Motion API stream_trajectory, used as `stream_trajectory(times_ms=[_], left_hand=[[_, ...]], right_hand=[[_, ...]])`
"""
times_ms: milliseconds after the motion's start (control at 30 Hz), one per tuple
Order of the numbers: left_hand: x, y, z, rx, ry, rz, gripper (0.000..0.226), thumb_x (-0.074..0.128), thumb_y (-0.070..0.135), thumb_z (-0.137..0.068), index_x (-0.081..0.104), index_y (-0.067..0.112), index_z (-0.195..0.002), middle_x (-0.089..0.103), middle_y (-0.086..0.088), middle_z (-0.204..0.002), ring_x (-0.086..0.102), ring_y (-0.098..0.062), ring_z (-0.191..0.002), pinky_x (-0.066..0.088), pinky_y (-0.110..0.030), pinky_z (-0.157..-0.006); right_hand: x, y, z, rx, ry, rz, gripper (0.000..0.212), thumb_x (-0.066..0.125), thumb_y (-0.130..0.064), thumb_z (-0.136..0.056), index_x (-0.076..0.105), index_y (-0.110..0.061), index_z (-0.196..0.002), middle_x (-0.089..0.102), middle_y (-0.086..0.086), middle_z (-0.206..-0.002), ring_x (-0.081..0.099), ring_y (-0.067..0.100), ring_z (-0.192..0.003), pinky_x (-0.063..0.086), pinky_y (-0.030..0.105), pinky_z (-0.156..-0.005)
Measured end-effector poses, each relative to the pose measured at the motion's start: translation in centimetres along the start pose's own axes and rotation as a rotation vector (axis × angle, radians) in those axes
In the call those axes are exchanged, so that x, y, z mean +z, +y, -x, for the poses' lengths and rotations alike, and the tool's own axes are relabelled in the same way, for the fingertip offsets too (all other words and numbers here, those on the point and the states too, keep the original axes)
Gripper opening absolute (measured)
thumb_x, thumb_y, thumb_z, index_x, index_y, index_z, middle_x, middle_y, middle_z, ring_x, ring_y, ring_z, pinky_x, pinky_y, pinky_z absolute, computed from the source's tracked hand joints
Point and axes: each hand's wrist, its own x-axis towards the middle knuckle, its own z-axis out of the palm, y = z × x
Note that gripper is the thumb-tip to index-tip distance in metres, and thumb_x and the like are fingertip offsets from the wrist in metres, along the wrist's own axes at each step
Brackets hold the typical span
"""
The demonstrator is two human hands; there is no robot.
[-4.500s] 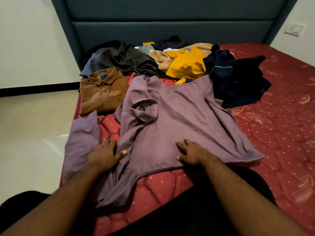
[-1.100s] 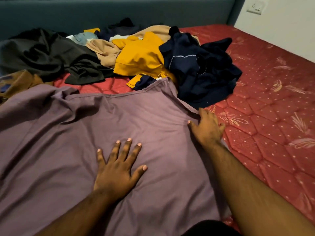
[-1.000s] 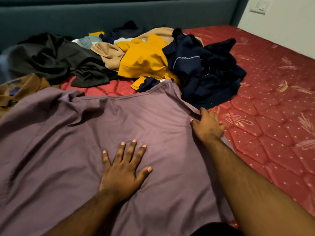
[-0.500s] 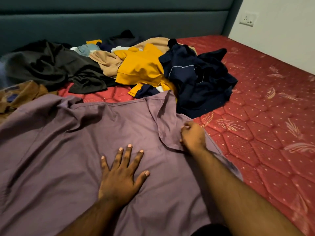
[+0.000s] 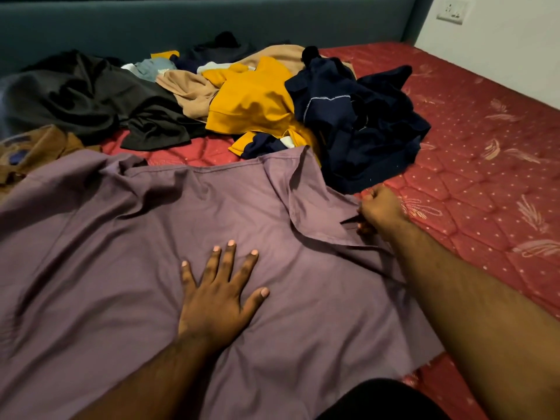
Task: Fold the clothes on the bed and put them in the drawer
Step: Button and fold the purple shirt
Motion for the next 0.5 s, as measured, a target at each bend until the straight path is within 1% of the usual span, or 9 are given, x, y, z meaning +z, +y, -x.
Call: stream_trajectory(times_ms=[33,67,133,233,300,367,433,467,500], left_hand=[[-0.1,0.1,0.1,-0.009,-0.008,0.01,0.07,0.011,0.077,-0.089,0.017,0.046,-0.151,0.021,0.0,-0.161,0.024,-0.024,-0.147,0.013,-0.067,-0.11],[-0.4,0.2,0.3,-0.01,-0.016,0.019,0.071,0.01,0.078,-0.088,0.015,0.047,-0.151,0.018,0.001,-0.162,0.022,-0.024,-0.148,0.012,-0.067,-0.11],[-0.6,0.2,0.2,0.003,-0.015,0.033,0.071,0.006,0.08,-0.085,0.004,0.051,-0.151,0.006,0.004,-0.164,0.01,-0.022,-0.15,0.005,-0.067,-0.112],[-1.2,0.1,0.0,-0.002,-0.08,0.095,0.073,0.007,0.082,-0.081,-0.011,0.055,-0.147,-0.015,0.009,-0.162,-0.011,-0.017,-0.15,-0.008,-0.063,-0.113],[-2.2,0.3,-0.1,-0.014,-0.133,0.133,0.074,0.013,0.083,-0.082,-0.01,0.055,-0.147,-0.018,0.011,-0.161,-0.014,-0.016,-0.149,-0.011,-0.063,-0.113],[-3.3,0.2,-0.9,-0.032,-0.139,0.188,0.071,0.019,0.078,-0.087,-0.004,0.053,-0.149,-0.014,0.013,-0.162,-0.013,-0.018,-0.15,-0.009,-0.063,-0.113],[-4.1,-0.5,-2.2,-0.042,-0.113,0.193,0.066,0.022,0.072,-0.091,0.003,0.049,-0.151,-0.008,0.013,-0.163,-0.008,-0.019,-0.15,-0.006,-0.065,-0.113],[-4.2,-0.9,-2.9,-0.041,-0.115,0.186,0.065,0.022,0.07,-0.092,0.005,0.048,-0.151,-0.005,0.013,-0.163,-0.006,-0.02,-0.15,-0.004,-0.065,-0.113],[-3.9,-1.5,-3.6,-0.037,-0.126,0.178,0.066,0.02,0.07,-0.092,0.006,0.047,-0.151,-0.005,0.012,-0.163,-0.005,-0.02,-0.151,-0.003,-0.066,-0.113]], right_hand=[[-0.2,0.5,0.4,-0.037,0.021,0.08,0.008,0.045,-0.015,-0.077,0.05,-0.013,-0.082,0.065,0.015,-0.079,0.065,0.033,-0.07,0.052,0.036,-0.062],[-0.5,0.6,1.4,-0.08,0.033,0.142,0.009,0.045,-0.007,-0.079,0.049,-0.014,-0.083,0.062,0.014,-0.081,0.062,0.032,-0.074,0.044,0.032,-0.063],[-0.7,0.6,2.6,-0.138,0.048,0.166,0.02,0.049,0.002,-0.079,0.049,-0.017,-0.087,0.058,0.012,-0.086,0.053,0.029,-0.08,0.036,0.032,-0.068],[-1.2,0.6,3.1,-0.129,0.125,0.105,0.026,0.051,0.003,-0.081,0.049,-0.02,-0.092,0.059,0.012,-0.094,0.054,0.03,-0.089,0.043,0.036,-0.079],[-1.3,0.8,3.1,-0.073,0.127,0.104,0.028,0.051,0.004,-0.083,0.054,-0.017,-0.101,0.062,0.017,-0.106,0.057,0.034,-0.099,0.045,0.037,-0.087],[-1.2,0.6,3.5,-0.037,0.095,0.174,0.037,0.053,0.001,-0.085,0.054,-0.012,-0.119,0.059,0.02,-0.12,0.055,0.037,-0.11,0.044,0.039,-0.093],[-1.2,-0.4,4.4,-0.138,0.129,0.324,0.046,0.056,-0.008,-0.086,0.048,-0.012,-0.13,0.051,0.018,-0.128,0.048,0.039,-0.117,0.041,0.042,-0.097],[-1.1,-1.1,5.3,-0.264,0.172,0.361,0.044,0.057,-0.013,-0.087,0.05,-0.013,-0.13,0.05,0.016,-0.127,0.048,0.037,-0.116,0.039,0.041,-0.097],[-0.6,-2.3,6.8,-0.421,0.171,0.316,0.039,0.057,-0.016,-0.088,0.053,-0.013,-0.127,0.053,0.011,-0.124,0.05,0.031,-0.113,0.039,0.039,-0.097]])
